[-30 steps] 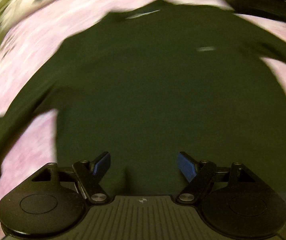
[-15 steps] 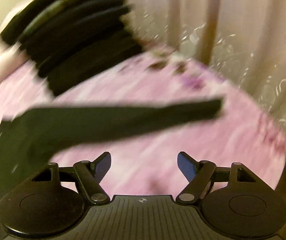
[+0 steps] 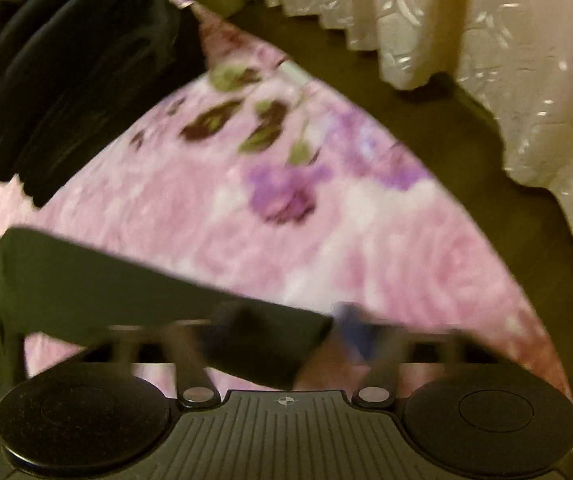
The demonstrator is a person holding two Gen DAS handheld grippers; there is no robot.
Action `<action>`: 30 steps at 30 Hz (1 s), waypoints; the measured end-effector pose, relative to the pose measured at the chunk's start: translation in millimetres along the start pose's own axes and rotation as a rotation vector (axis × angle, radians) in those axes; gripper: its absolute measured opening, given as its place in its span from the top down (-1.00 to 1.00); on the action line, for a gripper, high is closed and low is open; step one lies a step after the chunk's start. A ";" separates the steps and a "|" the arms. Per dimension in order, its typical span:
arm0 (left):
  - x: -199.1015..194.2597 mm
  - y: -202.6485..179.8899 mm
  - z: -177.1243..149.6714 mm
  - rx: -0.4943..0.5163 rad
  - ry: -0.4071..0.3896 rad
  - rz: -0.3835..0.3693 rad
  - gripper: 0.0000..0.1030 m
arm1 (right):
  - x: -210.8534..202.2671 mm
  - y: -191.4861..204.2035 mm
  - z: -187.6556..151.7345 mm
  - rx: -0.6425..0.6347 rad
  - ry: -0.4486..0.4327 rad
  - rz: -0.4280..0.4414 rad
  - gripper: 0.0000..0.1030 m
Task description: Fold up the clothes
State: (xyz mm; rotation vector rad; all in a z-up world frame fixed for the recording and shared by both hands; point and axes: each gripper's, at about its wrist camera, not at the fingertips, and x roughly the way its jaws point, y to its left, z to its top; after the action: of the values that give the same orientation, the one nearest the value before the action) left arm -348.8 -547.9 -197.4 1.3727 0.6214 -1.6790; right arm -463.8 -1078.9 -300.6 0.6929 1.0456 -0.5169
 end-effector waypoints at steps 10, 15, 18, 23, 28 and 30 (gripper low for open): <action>7.8 14.7 3.8 -0.037 0.040 0.029 0.28 | -36.2 14.7 49.2 -0.062 -0.328 -0.016 0.81; 14.7 1.5 1.5 -0.046 0.051 0.016 0.28 | -16.8 17.7 64.7 -0.038 -0.345 -0.064 -0.34; 16.6 -3.2 -3.3 -0.064 0.061 0.011 0.26 | -14.4 13.9 45.4 -0.007 -0.303 -0.019 -0.34; 18.9 -7.0 -7.7 -0.078 0.068 0.009 0.25 | 10.9 -0.5 23.4 0.098 -0.225 0.007 -0.33; 20.6 -8.6 -14.6 -0.065 0.096 0.018 0.25 | 26.0 -4.1 18.4 0.113 -0.204 0.057 0.87; 17.4 -8.1 -16.4 -0.059 0.096 0.027 0.25 | 17.2 -4.0 16.4 0.138 -0.190 0.042 0.89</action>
State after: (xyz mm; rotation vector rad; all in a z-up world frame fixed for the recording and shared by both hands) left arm -347.6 -535.9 -219.5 1.4200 0.6983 -1.5682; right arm -449.5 -1094.7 -311.9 0.7705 0.8218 -0.6103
